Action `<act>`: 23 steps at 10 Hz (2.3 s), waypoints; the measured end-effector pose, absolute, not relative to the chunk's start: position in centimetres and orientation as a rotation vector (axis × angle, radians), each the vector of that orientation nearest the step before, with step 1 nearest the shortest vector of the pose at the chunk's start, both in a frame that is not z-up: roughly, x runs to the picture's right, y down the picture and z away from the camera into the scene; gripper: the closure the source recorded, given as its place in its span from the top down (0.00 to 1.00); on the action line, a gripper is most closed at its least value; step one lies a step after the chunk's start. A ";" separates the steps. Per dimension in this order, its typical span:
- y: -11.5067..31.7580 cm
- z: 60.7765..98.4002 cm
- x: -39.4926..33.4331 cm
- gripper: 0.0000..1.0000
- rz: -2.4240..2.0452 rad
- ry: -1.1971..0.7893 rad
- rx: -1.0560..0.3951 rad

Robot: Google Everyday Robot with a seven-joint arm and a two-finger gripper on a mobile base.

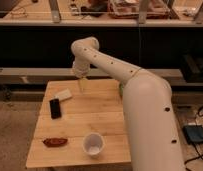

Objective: Wipe the white sponge on the table

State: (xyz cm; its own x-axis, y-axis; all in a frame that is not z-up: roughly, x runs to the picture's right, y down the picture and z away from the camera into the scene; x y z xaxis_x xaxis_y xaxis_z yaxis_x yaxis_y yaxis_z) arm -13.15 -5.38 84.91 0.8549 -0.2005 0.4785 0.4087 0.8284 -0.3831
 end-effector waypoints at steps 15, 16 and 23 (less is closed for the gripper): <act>0.1 96.3 -19.0 0.80 -0.173 -0.732 -0.572; 0.3 96.8 -19.5 0.80 -0.180 -0.728 -0.579; 0.1 98.4 -21.2 0.80 -0.223 -0.685 -0.614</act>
